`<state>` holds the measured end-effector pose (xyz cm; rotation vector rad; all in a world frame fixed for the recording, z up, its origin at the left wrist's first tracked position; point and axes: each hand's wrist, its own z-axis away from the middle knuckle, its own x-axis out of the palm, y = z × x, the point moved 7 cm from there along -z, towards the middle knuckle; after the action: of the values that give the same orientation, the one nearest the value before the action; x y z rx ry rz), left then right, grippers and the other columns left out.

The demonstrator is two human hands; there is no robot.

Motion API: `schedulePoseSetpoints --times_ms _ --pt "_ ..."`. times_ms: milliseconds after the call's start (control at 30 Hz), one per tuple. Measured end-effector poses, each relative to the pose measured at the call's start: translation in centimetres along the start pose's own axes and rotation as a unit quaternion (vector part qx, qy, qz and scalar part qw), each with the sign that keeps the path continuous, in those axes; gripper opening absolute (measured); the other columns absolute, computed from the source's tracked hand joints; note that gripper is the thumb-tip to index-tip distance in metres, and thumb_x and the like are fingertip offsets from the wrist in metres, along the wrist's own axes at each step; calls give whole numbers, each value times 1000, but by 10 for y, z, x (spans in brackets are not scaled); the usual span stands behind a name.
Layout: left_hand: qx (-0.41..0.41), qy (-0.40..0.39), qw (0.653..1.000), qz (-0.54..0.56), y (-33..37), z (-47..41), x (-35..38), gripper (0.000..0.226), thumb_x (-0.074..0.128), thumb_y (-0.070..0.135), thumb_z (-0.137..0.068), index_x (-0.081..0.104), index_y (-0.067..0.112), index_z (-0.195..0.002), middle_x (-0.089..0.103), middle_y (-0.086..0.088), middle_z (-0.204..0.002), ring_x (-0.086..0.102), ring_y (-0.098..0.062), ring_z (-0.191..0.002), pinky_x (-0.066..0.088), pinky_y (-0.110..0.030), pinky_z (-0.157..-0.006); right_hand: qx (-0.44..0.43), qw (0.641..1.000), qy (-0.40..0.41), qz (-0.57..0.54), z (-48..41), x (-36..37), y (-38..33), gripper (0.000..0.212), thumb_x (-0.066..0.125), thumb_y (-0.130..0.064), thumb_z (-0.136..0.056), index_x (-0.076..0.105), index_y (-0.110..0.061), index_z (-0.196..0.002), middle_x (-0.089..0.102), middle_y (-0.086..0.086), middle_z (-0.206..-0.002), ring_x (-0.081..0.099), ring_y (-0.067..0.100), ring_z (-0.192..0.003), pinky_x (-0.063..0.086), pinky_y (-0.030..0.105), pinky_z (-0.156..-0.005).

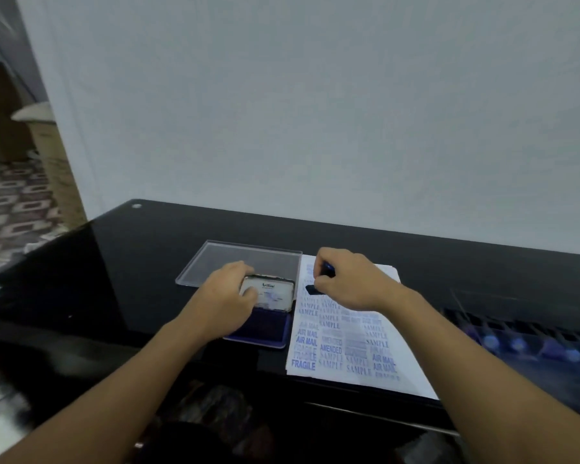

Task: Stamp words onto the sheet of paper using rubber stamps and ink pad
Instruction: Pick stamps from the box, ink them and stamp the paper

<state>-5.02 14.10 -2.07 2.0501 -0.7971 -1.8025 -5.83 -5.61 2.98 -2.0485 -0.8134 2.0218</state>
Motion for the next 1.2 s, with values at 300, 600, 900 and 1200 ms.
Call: schedulePoseSetpoints --times_ms 300,600,900,1200 --pt "-14 36 999 20 -42 7 -8 44 49 26 -99 47 22 -143 34 7 -157 26 -9 -145 22 -27 -116 -28 999 -30 -19 -21 39 -33 8 51 -16 -93 57 -17 -88 63 -2 -91 54 13 -75 41 23 -62" --pt "-27 23 998 -49 -72 0 6 48 40 28 -102 41 21 -150 24 1 -162 15 -18 -151 11 -48 -122 -2 998 -59 13 -38 75 -48 19 43 -29 -101 53 -12 -98 62 7 -94 60 25 -84 48 38 -70" --pt "-32 15 994 -99 -92 5 22 51 33 36 -104 30 25 -154 15 6 -164 9 -15 -151 7 -46 -122 -25 991 -95 94 -57 102 -64 19 40 -33 -103 47 -16 -98 60 13 -106 57 29 -88 43 36 -71" --pt "-24 29 992 -119 -92 7 22 51 33 38 -103 31 24 -153 16 6 -164 14 -11 -150 9 -45 -123 -52 987 -59 141 -53 113 -72 17 41 -31 -102 43 -16 -93 63 14 -102 50 29 -79 40 36 -69"
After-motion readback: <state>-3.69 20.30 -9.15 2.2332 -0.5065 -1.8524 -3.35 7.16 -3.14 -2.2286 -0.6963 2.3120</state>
